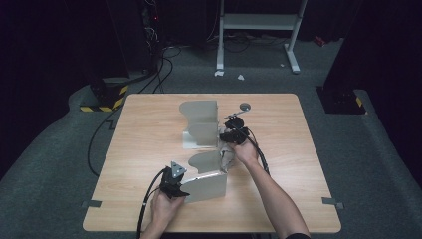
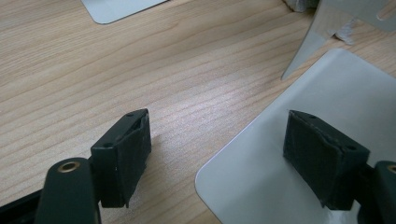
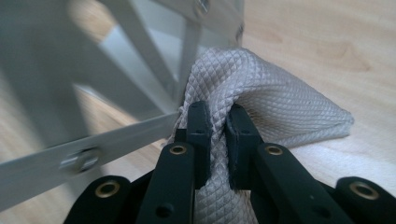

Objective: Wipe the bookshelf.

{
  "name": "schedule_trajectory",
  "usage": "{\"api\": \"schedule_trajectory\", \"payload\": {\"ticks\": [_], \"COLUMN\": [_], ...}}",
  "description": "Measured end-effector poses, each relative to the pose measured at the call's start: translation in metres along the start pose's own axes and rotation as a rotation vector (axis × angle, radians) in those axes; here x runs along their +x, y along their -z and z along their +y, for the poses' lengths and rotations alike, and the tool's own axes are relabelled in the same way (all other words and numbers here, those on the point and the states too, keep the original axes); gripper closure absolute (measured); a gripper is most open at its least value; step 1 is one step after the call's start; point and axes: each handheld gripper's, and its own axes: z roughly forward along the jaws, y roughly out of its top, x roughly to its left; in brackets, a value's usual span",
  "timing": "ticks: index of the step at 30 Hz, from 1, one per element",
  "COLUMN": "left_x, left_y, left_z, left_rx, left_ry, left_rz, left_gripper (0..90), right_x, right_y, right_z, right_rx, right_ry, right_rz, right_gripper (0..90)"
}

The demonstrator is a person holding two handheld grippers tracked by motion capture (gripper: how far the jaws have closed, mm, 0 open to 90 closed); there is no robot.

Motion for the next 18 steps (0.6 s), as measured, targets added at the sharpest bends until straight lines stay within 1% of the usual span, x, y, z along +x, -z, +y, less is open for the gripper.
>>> {"api": "schedule_trajectory", "payload": {"ticks": [1, 2, 4, 5, 6, 7, 8, 10, 11, 12, 14, 16, 17, 18], "left_x": [0.000, 0.000, 0.000, -0.001, -0.001, 0.000, 0.000, 0.000, 0.000, 0.000, 0.000, -0.001, -0.001, -0.001], "left_y": [0.000, 0.000, 0.000, 0.000, 0.000, 0.000, 0.000, 0.000, 0.000, 0.000, 0.001, 0.001, 0.001, 0.001], "left_z": [0.000, 0.000, -0.001, -0.001, -0.001, -0.001, -0.001, -0.001, -0.001, -0.001, -0.001, -0.001, -0.001, -0.001], "left_rx": [-0.002, -0.003, -0.005, -0.004, -0.004, -0.004, -0.004, -0.004, -0.005, -0.005, -0.006, -0.006, -0.006, -0.005], "left_ry": [0.002, 0.000, -0.002, -0.001, -0.001, -0.002, -0.003, -0.005, -0.005, -0.005, -0.006, -0.005, -0.004, -0.004], "left_rz": [0.000, 0.001, 0.001, 0.000, 0.000, 0.000, 0.000, 0.000, 0.000, 0.000, -0.001, -0.001, -0.001, -0.001], "left_gripper": [23.5, 23.6, 23.7, 23.7, 23.7, 23.7, 23.7, 23.7, 23.7, 23.7, 23.7, 23.8, 23.8, 23.8], "right_x": [-0.001, -0.003, -0.006, -0.008, -0.008, -0.010, -0.010, -0.011, -0.011, -0.010, -0.008, -0.004, 0.000, 0.001], "right_y": [-0.003, -0.008, -0.014, -0.016, -0.016, -0.013, -0.013, -0.006, 0.000, 0.008, 0.023, 0.039, 0.057, 0.062], "right_z": [0.000, -0.001, -0.001, 0.000, 0.000, 0.003, 0.003, 0.006, 0.009, 0.014, 0.021, 0.028, 0.034, 0.036], "right_rx": [0.010, 0.029, 0.050, 0.050, 0.050, 0.026, 0.026, -0.008, -0.024, -0.026, -0.065, -0.102, -0.160, -0.183], "right_ry": [-0.009, -0.031, -0.048, -0.067, -0.067, -0.092, -0.092, -0.104, -0.100, -0.090, -0.052, -0.022, 0.013, 0.020], "right_rz": [-0.002, -0.004, -0.007, 0.000, 0.000, 0.023, 0.023, 0.040, 0.043, 0.045, 0.036, 0.039, 0.049, 0.057], "right_gripper": [82.4, 82.4, 82.2, 81.8, 81.8, 81.7, 81.7, 81.7, 81.7, 81.7, 81.7, 81.8, 82.2, 82.2]}}
